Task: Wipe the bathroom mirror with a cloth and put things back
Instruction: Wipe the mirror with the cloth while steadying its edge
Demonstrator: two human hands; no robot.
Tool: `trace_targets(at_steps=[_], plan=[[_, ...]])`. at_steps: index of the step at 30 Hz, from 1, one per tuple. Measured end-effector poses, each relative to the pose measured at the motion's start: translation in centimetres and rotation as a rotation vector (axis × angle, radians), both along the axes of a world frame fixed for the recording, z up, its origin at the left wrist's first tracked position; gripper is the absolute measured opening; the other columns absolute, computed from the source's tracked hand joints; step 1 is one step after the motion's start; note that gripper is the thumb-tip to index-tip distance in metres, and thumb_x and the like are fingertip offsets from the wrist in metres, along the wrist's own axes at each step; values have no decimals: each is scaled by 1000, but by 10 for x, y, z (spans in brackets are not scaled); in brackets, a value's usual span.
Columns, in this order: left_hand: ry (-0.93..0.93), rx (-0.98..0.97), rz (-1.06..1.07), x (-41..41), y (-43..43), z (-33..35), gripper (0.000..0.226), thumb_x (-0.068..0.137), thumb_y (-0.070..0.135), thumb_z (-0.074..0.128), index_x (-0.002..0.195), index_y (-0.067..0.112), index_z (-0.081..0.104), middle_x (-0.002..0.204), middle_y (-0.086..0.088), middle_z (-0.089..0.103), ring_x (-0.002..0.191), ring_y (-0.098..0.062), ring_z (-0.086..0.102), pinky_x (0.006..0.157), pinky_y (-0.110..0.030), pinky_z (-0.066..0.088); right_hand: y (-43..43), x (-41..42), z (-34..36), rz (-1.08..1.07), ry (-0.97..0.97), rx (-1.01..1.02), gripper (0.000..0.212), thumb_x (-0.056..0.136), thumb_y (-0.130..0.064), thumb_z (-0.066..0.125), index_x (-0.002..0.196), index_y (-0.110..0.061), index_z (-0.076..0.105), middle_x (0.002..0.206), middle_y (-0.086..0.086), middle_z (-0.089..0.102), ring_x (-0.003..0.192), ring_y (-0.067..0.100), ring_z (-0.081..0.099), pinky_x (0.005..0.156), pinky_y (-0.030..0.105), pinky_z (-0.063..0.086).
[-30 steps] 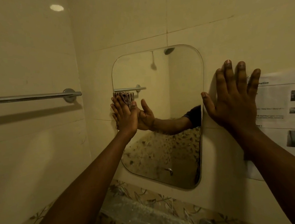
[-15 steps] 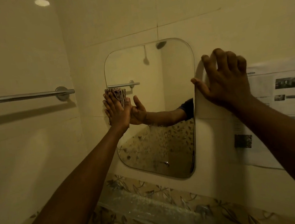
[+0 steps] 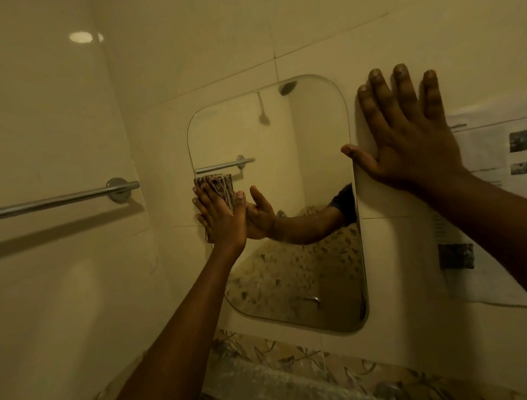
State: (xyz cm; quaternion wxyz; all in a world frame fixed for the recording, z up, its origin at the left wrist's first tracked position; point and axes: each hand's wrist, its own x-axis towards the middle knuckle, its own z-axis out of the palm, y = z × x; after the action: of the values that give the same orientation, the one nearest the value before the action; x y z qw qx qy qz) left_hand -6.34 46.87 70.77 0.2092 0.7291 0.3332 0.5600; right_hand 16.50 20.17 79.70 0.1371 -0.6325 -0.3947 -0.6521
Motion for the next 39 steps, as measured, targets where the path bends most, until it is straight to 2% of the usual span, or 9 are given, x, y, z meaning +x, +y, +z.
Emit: trace_targets(at_steps=[4, 12, 20, 22, 27, 32, 39], plan=[[0, 24, -16, 8, -14, -5, 96, 97, 68, 31, 167, 20, -13, 175, -3, -24, 162, -23, -21, 131, -48, -14, 0, -2, 0, -18, -2, -6, 99, 107, -77, 22, 175, -6, 9, 183, 20, 1, 169, 45, -1, 133, 68, -1], [74, 202, -64, 19, -29, -17, 103, 92, 78, 25, 166, 20, -19, 174, -3, -27, 158, -22, -30, 129, -50, -18, 0, -4, 1, -24, 16, -17, 100, 107, -78, 18, 175, -6, 7, 183, 21, -1, 168, 47, 0, 133, 69, 3], [275, 448, -73, 40, -74, -13, 103, 91, 86, 11, 165, 23, -23, 172, -4, -32, 158, -25, -33, 128, -53, -20, 1, -2, 1, -39, -4, 1, 98, 107, -76, 20, 175, -6, 9, 182, 22, 4, 168, 47, 4, 133, 68, 3], [335, 545, -105, 47, -88, -16, 100, 95, 82, 19, 165, 23, -23, 172, -3, -32, 159, -26, -32, 128, -55, -18, 2, -2, 1, -49, -10, 6, 98, 107, -76, 20, 175, -6, 10, 182, 22, 4, 168, 46, 4, 133, 68, 3], [446, 796, -126, 49, -96, -21, 98, 102, 66, 41, 169, 14, -7, 175, -11, -21, 162, -33, -23, 129, -56, -15, 4, 0, 2, -68, -18, 7, 98, 107, -77, 19, 175, -7, 12, 183, 21, 4, 169, 45, 4, 133, 67, 2], [597, 999, -133, 42, -85, -25, 97, 100, 70, 39, 169, 15, -2, 176, -12, -15, 163, -36, -13, 130, -62, -3, 4, 0, 1, -68, -23, 5, 97, 107, -77, 21, 175, -7, 13, 182, 22, 5, 169, 46, 4, 134, 68, 4], [829, 1261, -130, 42, -82, -54, 95, 99, 74, 36, 170, 19, 6, 178, -8, -5, 164, -33, -6, 129, -60, 3, 2, -1, 1, -68, -14, 13, 97, 108, -76, 22, 175, -7, 12, 183, 21, 4, 169, 46, 5, 134, 68, 7]])
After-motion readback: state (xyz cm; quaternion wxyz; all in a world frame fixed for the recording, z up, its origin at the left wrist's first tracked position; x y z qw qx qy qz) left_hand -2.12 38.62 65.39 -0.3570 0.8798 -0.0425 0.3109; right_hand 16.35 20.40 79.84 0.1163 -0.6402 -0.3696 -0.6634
